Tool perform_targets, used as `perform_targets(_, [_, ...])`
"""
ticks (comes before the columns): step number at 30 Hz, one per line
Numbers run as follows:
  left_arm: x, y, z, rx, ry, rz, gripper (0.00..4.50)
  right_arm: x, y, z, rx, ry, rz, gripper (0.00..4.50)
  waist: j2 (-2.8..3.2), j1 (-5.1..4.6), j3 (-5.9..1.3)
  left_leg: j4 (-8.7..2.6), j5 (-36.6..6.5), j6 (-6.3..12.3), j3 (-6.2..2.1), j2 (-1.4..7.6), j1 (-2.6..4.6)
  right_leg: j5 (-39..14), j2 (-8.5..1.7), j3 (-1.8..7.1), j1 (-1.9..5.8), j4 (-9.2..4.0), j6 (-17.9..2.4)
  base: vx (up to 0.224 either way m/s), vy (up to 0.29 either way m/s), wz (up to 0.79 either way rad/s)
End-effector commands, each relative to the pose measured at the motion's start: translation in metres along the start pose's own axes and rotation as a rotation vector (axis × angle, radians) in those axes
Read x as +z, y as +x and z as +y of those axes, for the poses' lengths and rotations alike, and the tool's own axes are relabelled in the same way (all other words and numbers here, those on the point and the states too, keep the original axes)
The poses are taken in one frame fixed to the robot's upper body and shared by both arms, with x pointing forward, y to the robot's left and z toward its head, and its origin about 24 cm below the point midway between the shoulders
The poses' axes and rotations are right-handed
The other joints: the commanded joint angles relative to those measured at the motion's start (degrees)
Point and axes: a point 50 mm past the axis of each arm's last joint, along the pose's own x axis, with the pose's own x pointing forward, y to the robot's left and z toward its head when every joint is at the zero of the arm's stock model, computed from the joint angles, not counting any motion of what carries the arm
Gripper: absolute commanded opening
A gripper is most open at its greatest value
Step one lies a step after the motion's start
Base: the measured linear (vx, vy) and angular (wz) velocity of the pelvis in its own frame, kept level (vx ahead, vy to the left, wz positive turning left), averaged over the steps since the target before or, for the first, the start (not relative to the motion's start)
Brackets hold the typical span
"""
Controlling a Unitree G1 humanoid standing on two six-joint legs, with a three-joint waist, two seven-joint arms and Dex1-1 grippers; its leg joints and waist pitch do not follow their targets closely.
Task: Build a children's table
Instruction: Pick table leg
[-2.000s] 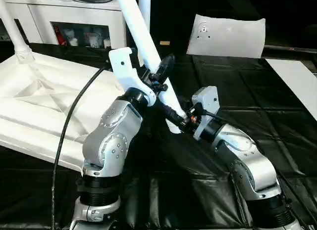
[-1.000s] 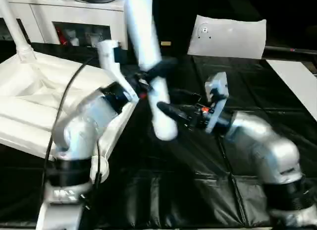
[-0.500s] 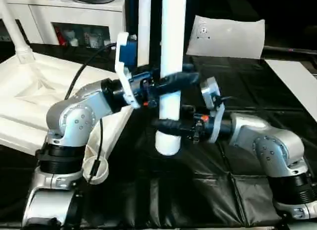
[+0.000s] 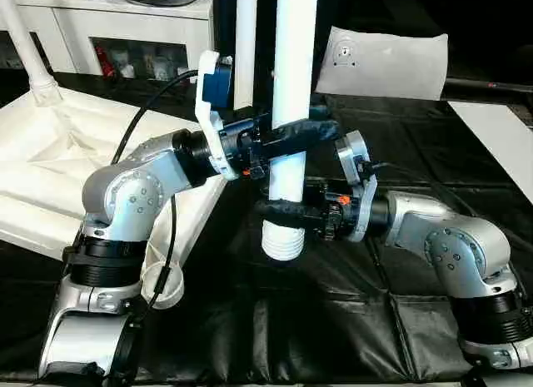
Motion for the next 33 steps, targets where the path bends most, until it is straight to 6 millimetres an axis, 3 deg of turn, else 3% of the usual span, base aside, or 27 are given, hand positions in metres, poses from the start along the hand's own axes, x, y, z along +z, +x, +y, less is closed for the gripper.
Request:
perform_targets(1, [0.006, 0.006, -0.002, -0.012, 0.047, 0.005, 1.9, 0.001, 0.0, 0.0, -0.01, -0.005, 0.002, 1.98, 0.14, 0.19, -3.95, -3.93, 0.8, 0.2, -0.54, 2.9, 0.34, 0.7, -5.32, 2.99, 3.37, -3.26, -13.0, 0.0, 0.0, 0.0])
perform_targets(7, [0.007, 0.004, 0.0, 0.029, 0.027, -0.02, 1.9, 0.002, 0.001, -0.002, -0.058, -0.028, -0.017, 1.97, 0.15, 0.42, -3.96, -3.93, 0.8, 0.02, -0.5, 2.95, 0.37, 0.7, -5.35, 3.01, 3.31, -3.22, -12.9, 0.0, 0.0, 0.0])
perform_targets(9, [0.007, 0.003, 0.002, 0.074, 0.008, -0.052, 2.46, 0.002, 0.002, -0.004, -0.1, -0.046, -0.026, 1.96, 0.26, 0.49, -3.95, -3.91, 0.6, -0.34, -0.48, 2.97, 0.43, 1.1, -5.34, 2.98, 3.22, -3.2, -13.1, 0.0, 0.0, 0.0])
perform_targets(11, [0.006, 0.003, 0.003, 0.121, 0.034, -0.071, 2.63, 0.002, 0.003, -0.005, -0.129, -0.059, -0.034, 1.95, 0.0, 0.48, -3.93, -3.97, 0.6, -0.48, -0.47, 2.92, 0.34, 1.1, -5.27, 3.01, 3.33, -3.28, -12.9, 0.0, 0.0, 0.0])
perform_targets(15, [0.001, 0.003, 0.004, 0.194, 0.062, -0.072, 2.82, 0.003, 0.004, -0.008, -0.182, -0.082, -0.053, 1.94, 0.09, 0.58, -3.97, -3.96, 1.4, -0.2, -0.56, 2.98, 0.29, 1.8, -5.32, 3.04, 3.36, -3.2, -12.4, 0.0, 0.0, 0.0])
perform_targets(19, [-0.003, 0.004, 0.001, 0.275, 0.09, -0.085, 2.82, 0.002, 0.008, -0.009, -0.25, -0.12, -0.072, 1.94, 0.01, 0.5, -3.94, -3.98, 1.0, -0.55, -0.55, 3.08, 0.28, 1.2, -5.39, 3.07, 3.34, -3.24, -12.1, 0.0, 0.0, 0.0])
perform_targets(26, [-0.019, 0.006, 0.003, 0.645, 0.172, -0.125, 2.82, -0.009, 0.019, -0.015, -0.408, -0.186, -0.105, 1.94, -0.38, 0.25, -3.64, -4.21, -1.1, -1.34, -0.69, 3.33, 0.18, -2.9, -5.46, 3.15, 3.18, -3.86, -9.9, 0.0, 0.0, 0.0])
perform_targets(31, [-0.024, 0.01, 0.001, 0.723, 0.177, -0.148, 2.82, -0.011, 0.023, -0.017, -0.466, -0.215, -0.116, 1.94, -0.4, 0.14, -3.56, -4.28, -2.2, -1.48, -0.7, 3.15, 0.21, -4.4, -5.23, 3.19, 2.96, -4.08, -8.4, 0.0, 0.0, 0.0])
perform_targets(33, [-0.026, 0.012, 0.001, 0.756, 0.177, -0.163, 2.55, -0.012, 0.024, -0.019, -0.509, -0.234, -0.128, 1.94, -0.45, 0.05, -3.49, -4.25, -2.2, -1.5, -0.67, 3.1, 0.2, -3.8, -5.12, 3.19, 2.81, -4.12, -8.2, 0.0, 0.0, 0.0])
